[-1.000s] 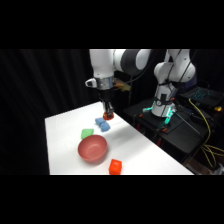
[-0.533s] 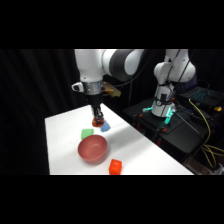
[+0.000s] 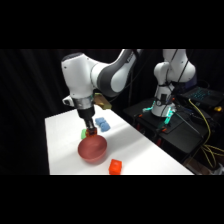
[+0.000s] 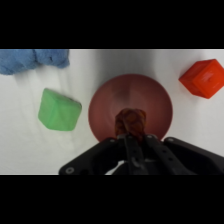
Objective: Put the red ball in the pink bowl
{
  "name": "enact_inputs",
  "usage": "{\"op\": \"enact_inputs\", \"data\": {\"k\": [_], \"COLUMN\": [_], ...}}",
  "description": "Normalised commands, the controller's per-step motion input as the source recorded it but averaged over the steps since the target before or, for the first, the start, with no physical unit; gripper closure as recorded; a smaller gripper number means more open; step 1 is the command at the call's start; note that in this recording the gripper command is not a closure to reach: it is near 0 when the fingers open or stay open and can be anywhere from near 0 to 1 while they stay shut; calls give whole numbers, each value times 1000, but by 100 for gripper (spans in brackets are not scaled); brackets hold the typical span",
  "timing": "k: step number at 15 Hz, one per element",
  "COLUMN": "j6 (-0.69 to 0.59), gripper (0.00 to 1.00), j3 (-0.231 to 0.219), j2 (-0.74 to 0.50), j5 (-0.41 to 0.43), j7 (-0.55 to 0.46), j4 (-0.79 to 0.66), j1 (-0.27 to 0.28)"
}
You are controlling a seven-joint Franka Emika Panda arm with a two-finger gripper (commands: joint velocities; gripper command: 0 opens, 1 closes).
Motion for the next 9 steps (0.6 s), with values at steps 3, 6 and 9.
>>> {"op": "enact_inputs", "data": {"k": [3,6,9], "j6": [-16,-129,-307], "gripper": [0,0,0], "j3": [-44,-33,-13], "j2": [286,117,-43], "j5": [17,34,43], "j7": [-137,-161,-170], "j4": [321,248,200], "j1": [19,15,23]}}
